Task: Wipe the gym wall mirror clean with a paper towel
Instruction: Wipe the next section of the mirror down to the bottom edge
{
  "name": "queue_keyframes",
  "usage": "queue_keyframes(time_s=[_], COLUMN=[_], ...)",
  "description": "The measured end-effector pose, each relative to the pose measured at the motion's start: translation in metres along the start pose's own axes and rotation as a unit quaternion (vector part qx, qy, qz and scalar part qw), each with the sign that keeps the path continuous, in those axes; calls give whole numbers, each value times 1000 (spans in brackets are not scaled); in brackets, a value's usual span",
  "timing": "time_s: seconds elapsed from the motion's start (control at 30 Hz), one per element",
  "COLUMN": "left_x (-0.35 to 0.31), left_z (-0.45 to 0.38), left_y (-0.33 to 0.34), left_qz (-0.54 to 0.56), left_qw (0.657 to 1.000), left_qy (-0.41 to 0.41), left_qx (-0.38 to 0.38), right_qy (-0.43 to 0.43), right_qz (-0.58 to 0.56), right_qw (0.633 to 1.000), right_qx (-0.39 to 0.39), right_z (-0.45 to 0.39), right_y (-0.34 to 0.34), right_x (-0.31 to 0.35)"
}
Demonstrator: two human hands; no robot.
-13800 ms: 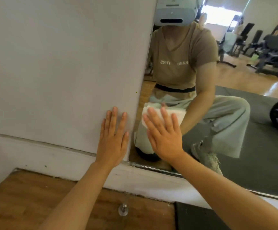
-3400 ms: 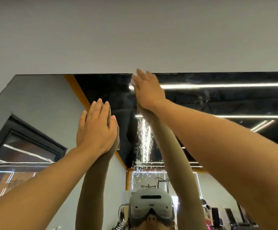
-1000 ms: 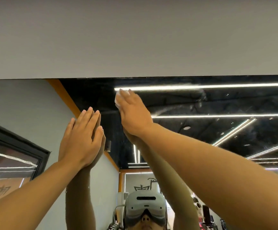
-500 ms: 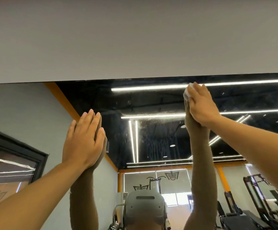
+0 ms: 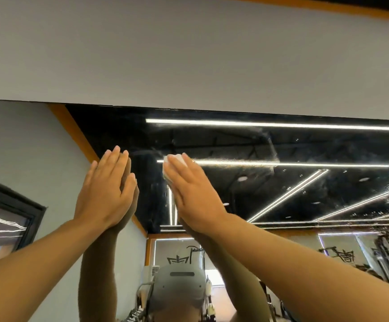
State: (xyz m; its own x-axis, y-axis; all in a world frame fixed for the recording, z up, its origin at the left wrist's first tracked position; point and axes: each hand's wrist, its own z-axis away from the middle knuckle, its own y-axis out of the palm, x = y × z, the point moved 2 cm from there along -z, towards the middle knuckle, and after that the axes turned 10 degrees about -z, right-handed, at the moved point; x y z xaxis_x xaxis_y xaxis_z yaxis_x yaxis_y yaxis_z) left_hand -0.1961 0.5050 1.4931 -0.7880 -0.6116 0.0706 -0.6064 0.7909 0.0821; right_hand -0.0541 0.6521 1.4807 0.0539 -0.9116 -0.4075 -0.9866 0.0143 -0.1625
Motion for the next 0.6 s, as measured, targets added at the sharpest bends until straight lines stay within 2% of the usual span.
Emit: queue_keyframes(time_s=[0.07,0.17,0.33,0.47,0.53,0.6], left_x=[5,31,82,103,106,107], left_z=[6,25,52,60,62,62], left_y=[-7,-15,-28,-34,-34,-31], left_qz=[25,-18,-71,-60,-47,-40], left_qw=[1000,999,996,996,997,997], left_qy=[-9,-4,2,23,31,29], left_qx=[13,27,49,56,59,53], right_qy=[-8,38,213,283,292,277], right_qz=[10,23,82,138,178,199], right_qw=[1000,999,966,930,913,912], right_qx=[12,7,-120,-190,-220,-226], right_z=[-2,-4,1,-13,-25,-46], right_y=[-3,-26,-69,-65,-52,-34], right_x=[-7,-30,-89,-100,-85,-64])
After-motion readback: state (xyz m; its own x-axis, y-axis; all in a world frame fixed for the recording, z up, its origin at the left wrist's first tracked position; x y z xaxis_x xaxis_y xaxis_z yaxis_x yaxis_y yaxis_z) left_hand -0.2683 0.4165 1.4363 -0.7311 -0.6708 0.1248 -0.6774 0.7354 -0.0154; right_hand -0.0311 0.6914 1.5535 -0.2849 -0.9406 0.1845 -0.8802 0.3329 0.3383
